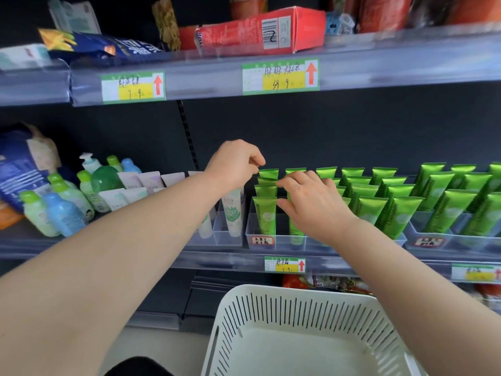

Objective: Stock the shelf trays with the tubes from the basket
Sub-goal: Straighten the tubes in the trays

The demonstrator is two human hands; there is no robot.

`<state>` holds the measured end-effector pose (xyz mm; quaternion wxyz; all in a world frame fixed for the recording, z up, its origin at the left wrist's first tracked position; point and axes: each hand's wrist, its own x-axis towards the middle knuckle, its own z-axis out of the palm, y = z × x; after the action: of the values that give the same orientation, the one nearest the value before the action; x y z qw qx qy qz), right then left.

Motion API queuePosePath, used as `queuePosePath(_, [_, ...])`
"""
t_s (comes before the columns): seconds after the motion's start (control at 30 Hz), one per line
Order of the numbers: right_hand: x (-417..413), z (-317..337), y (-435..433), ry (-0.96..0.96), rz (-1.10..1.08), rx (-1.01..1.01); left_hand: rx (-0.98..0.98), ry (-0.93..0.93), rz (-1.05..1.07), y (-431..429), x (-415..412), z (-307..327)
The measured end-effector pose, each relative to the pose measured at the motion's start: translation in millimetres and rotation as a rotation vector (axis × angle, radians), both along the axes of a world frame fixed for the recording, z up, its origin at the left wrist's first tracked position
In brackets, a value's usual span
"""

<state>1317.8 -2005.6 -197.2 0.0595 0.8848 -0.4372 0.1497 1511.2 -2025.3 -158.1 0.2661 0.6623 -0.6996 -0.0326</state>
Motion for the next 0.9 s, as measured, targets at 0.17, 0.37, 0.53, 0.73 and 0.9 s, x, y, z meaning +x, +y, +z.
queuePosePath(0.17, [21,6,6,0.009,0.033,-0.010,0.006,-0.015,0.041,21,25,7])
queuePosePath(0.37, [54,7,3,0.013,0.075,-0.032,0.013,-0.021,0.127,41,69,6])
queuePosePath(0.53, [88,4,-9,0.046,0.085,-0.033,0.060,-0.086,0.170,44,99,-2])
queuePosePath(0.73, [123,0,-26,0.123,0.056,0.000,0.181,-0.193,0.131,37,116,-14])
queuePosePath(0.9, [136,-4,-33,0.177,-0.003,-0.003,0.266,-0.229,0.091,33,120,-15])
